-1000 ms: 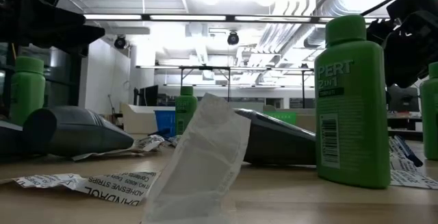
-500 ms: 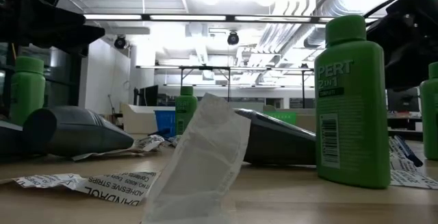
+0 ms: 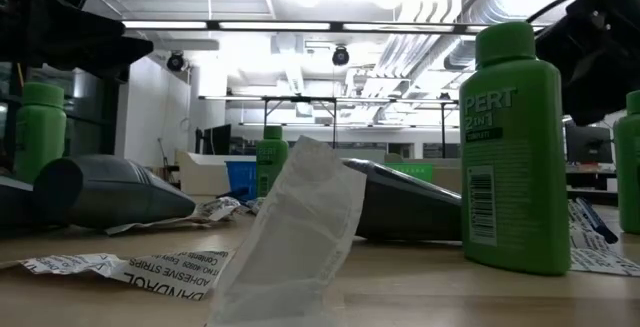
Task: Pick & Place Travel size toiletries
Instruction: Put the green shampoo bottle into the gray bin
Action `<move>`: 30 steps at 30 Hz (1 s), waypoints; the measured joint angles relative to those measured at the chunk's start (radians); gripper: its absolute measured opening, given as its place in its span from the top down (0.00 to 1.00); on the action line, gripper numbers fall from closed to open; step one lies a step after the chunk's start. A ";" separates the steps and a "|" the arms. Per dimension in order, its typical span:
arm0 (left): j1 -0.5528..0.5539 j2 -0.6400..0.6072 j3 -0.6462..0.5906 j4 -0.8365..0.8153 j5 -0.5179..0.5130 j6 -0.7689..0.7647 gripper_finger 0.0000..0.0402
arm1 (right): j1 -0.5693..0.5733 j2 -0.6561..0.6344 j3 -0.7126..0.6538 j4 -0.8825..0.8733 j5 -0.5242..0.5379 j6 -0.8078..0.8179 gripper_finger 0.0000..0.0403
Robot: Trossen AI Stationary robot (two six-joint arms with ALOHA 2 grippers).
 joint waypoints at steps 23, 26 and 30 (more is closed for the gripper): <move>0.000 0.000 0.000 0.000 0.000 0.000 0.45 | 0.002 0.000 0.000 0.116 -0.125 0.418 0.35; 0.000 0.000 0.000 0.000 0.000 0.000 0.45 | 0.002 0.000 0.000 0.116 -0.166 0.469 0.35; 0.000 0.000 0.000 0.000 0.000 0.000 0.45 | 0.002 0.000 0.003 0.113 -0.186 0.513 0.35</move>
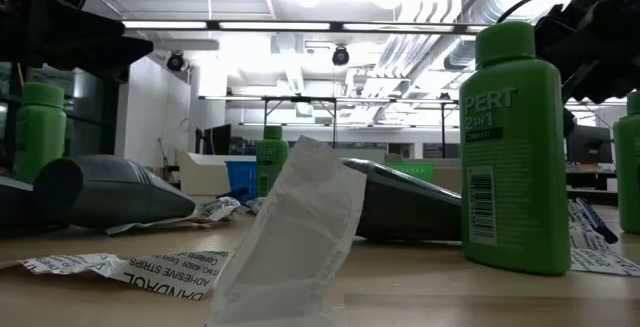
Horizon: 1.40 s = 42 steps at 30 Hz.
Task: Pick & Place Travel size toiletries
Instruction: Put the green shampoo bottle into the gray bin
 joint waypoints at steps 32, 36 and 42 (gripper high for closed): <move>0.000 0.000 0.000 0.000 0.000 0.000 0.45 | 0.505 0.155 0.673 -1.008 0.363 0.658 0.35; 0.000 0.000 0.000 0.000 0.000 0.000 0.45 | 0.548 0.249 0.673 -1.011 0.335 0.728 0.35; 0.000 0.000 0.000 0.000 0.000 0.000 0.45 | 0.568 0.393 0.673 -1.016 0.313 0.702 0.35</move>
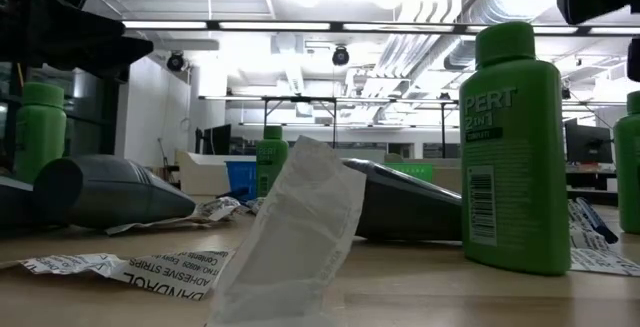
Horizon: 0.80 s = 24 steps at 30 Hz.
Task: Pick & Place Travel size toiletries
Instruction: Put the green shampoo bottle into the gray bin
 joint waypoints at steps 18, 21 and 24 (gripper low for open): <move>0.000 0.000 0.000 0.000 0.000 0.000 0.45 | 0.001 0.248 0.000 0.015 -0.088 -0.027 0.35; 0.000 0.000 0.000 0.000 0.000 0.000 0.45 | 0.001 0.254 0.000 0.050 -0.104 0.029 0.35; 0.000 0.000 0.000 0.000 0.000 0.000 0.45 | -0.001 0.254 0.001 0.062 -0.117 0.024 0.35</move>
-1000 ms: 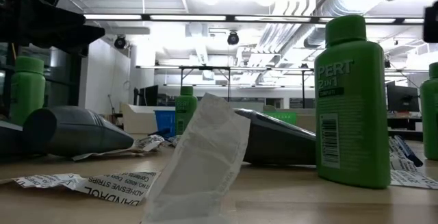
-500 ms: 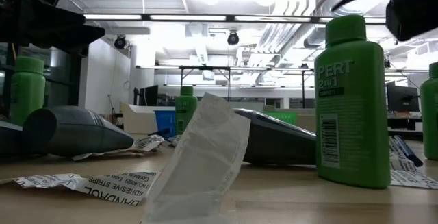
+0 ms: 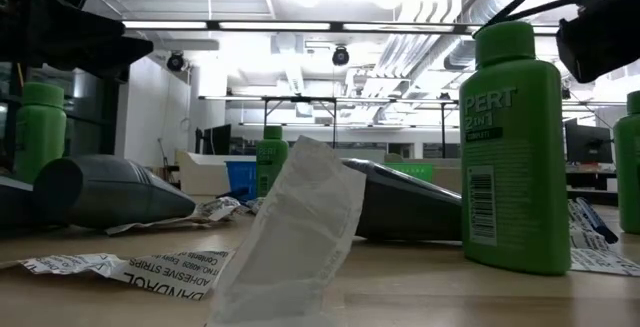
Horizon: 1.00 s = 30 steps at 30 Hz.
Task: Pick & Place Travel size toiletries
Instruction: Put the green shampoo bottle into the gray bin
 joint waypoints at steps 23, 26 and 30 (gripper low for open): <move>0.000 0.000 0.000 0.000 0.000 0.000 0.45 | -0.024 -0.016 0.007 -0.090 0.093 -0.041 0.35; 0.000 0.000 0.000 0.000 0.000 0.000 0.45 | -0.023 -0.016 0.057 -0.192 0.111 -0.061 0.35; 0.000 0.000 0.000 0.000 0.000 0.000 0.45 | -0.023 -0.016 0.151 -0.328 0.192 -0.109 0.35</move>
